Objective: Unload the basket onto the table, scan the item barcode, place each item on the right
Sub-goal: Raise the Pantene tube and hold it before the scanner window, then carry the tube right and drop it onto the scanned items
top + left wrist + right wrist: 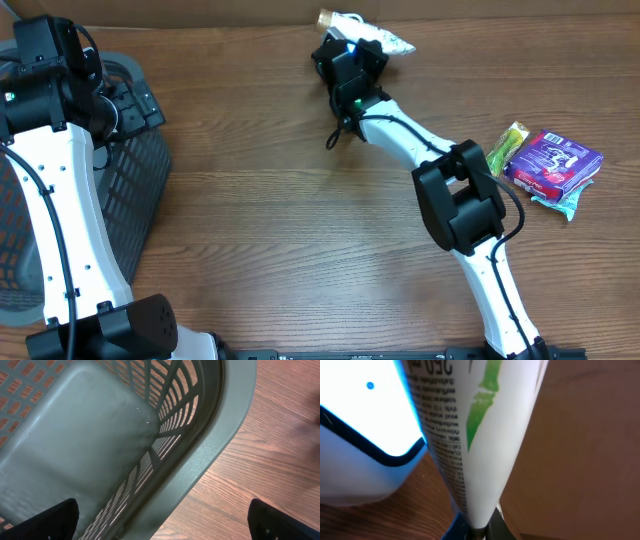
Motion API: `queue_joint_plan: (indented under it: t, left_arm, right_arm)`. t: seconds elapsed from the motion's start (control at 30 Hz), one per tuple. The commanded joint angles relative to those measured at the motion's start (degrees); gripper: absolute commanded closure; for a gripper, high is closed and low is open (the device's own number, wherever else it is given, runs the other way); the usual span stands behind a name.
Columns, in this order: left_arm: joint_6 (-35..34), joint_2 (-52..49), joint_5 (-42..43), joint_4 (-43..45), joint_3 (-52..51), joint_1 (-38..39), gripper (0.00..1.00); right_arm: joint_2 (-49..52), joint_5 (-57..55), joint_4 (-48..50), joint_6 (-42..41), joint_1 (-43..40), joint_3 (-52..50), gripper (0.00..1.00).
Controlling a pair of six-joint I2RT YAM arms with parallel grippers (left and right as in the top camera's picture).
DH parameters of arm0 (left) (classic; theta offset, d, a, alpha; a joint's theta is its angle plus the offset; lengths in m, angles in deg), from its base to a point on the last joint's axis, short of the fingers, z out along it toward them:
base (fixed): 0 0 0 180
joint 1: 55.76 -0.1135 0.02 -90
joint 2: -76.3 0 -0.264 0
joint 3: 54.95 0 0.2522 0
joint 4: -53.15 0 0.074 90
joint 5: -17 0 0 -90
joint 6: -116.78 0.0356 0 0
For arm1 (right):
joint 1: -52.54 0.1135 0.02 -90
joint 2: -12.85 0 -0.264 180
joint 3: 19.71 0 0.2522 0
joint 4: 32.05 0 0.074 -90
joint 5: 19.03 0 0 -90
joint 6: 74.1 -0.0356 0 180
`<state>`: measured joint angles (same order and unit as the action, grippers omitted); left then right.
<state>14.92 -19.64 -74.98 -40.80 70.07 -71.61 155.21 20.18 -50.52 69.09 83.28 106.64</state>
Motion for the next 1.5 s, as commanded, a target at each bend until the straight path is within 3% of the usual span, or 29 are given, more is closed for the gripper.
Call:
queue_joint_plan:
  t: [0.0,0.13,0.3,0.43,0.63,0.7,0.8,0.9,0.97,1.13,1.2,1.23,1.27,1.3,1.33,1.4,1.47]
  left_arm:
    - [-0.6,-0.2,0.3,0.0,0.4,-0.2,0.0]
    - [-0.6,-0.2,0.3,0.0,0.4,-0.2,0.0]
    - [-0.6,-0.2,0.3,0.0,0.4,-0.2,0.0]
    - [-0.6,-0.2,0.3,0.0,0.4,-0.2,0.01]
    - [-0.6,-0.2,0.3,0.0,0.4,-0.2,0.01]
    - [-0.6,-0.2,0.3,0.0,0.4,-0.2,0.0]
    - [-0.6,-0.2,0.3,0.0,0.4,-0.2,0.01]
    - [-0.6,-0.2,0.3,0.0,0.4,-0.2,0.0]
    - [-0.6,-0.2,0.3,0.0,0.4,-0.2,0.01]
    - [-0.6,-0.2,0.3,0.0,0.4,-0.2,0.0]
    - [-0.6,-0.2,0.3,0.0,0.4,-0.2,0.0]
    - [-0.6,-0.2,0.3,0.0,0.4,-0.2,0.0]
    - [-0.6,-0.2,0.3,0.0,0.4,-0.2,0.0]
    - [-0.6,-0.2,0.3,0.0,0.4,-0.2,0.0]
    - [-0.6,-0.2,0.3,0.0,0.4,-0.2,0.0]
    - [-0.6,-0.2,0.3,0.0,0.4,-0.2,0.01]
    - [-0.6,-0.2,0.3,0.0,0.4,-0.2,0.0]
  right_arm:
    - [-3.4,-3.7,-2.3,1.1,2.5,1.1,0.96]
    - [-9.0,-3.5,-14.0,0.5,4.7,1.1,0.96]
    - [-18.3,1.4,-30.0,-10.9,7.1,1.1,0.96]
    - [-27.2,18.9,-45.9,-23.9,8.1,1.1,0.96]
    - [-40.1,44.7,-62.5,-63.8,1.6,1.1,0.96]
    - [-42.5,46.2,-69.2,-79.4,-5.7,1.1,0.96]
    - [-42.1,45.7,-78.8,-94.4,-18.6,0.2,0.96]
    - [-41.6,45.8,-79.9,-99.6,-31.2,-5.4,0.96]
    - [-40.5,46.5,-75.6,-99.7,-38.3,-11.4,0.96]
    - [-39.6,52.0,-58.9,-92.6,-42.1,-25.0,0.96]
    - [-39.6,52.3,-56.1,-90.1,-42.1,-28.1,0.86]
    - [-39.6,53.5,-55.9,-87.3,-42.1,-29.2,0.65]
    - [-39.6,53.9,-56.0,-86.4,-42.1,-29.2,0.59]
    - [-39.8,56.8,-56.7,-82.7,-42.1,-29.2,0.35]
    - [-39.9,57.9,-57.2,-82.2,-42.1,-29.1,0.22]
    - [-40.6,59.2,-59.8,-82.3,-42.2,-27.6,0.15]
    - [-41.9,61.4,-63.2,-81.3,-42.3,-24.9,0.15]
